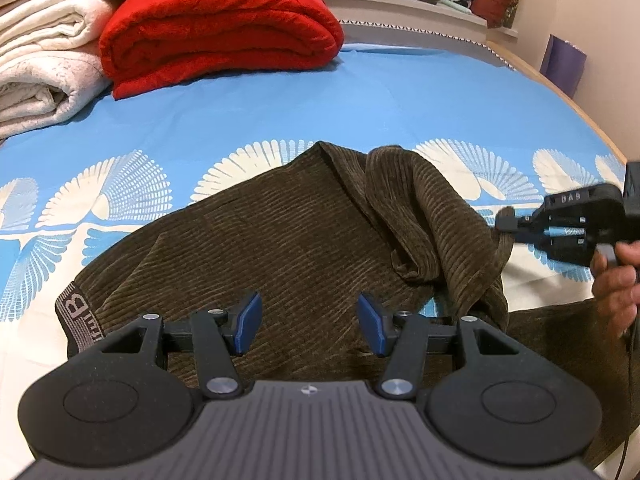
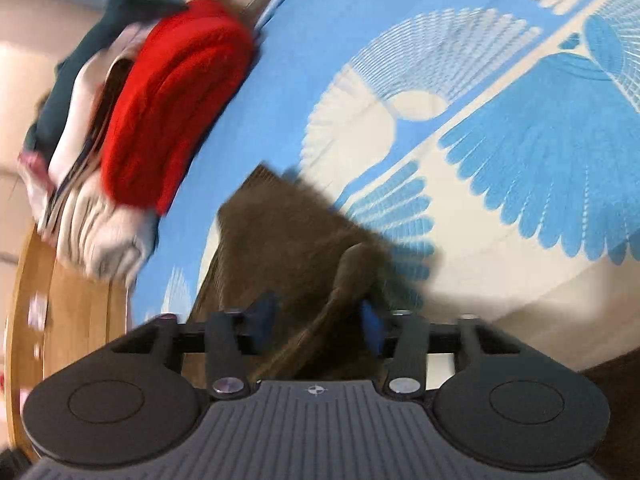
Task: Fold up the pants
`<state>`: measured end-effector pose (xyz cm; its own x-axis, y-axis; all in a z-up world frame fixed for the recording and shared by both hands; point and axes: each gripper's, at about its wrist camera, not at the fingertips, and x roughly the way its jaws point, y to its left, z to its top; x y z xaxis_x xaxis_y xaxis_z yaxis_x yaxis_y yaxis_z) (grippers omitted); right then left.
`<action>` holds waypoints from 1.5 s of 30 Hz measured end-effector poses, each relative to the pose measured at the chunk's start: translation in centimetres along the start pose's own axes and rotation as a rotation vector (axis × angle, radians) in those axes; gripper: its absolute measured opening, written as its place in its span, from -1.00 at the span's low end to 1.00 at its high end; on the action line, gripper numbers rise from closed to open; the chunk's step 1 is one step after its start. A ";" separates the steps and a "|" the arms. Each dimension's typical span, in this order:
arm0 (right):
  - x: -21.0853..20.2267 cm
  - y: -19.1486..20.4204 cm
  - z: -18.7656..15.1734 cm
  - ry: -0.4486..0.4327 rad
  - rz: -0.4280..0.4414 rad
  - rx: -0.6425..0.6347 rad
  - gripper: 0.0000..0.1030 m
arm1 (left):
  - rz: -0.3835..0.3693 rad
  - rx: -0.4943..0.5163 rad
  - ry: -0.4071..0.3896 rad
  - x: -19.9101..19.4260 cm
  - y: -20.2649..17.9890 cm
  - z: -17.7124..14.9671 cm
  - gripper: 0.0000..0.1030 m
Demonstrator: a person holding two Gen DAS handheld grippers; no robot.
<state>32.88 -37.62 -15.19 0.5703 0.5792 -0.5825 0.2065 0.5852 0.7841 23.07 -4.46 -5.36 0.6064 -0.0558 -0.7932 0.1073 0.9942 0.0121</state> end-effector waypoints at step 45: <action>-20.7 -17.4 6.0 -0.746 -0.770 0.465 -0.80 | -0.481 0.257 0.163 7.8 2.4 -0.6 0.03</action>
<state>22.29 -63.19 -15.50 0.4610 -0.4054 -0.7893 0.8844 0.2833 0.3710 27.53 -2.48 -11.89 0.3146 -0.4611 -0.8297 0.5415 0.8051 -0.2421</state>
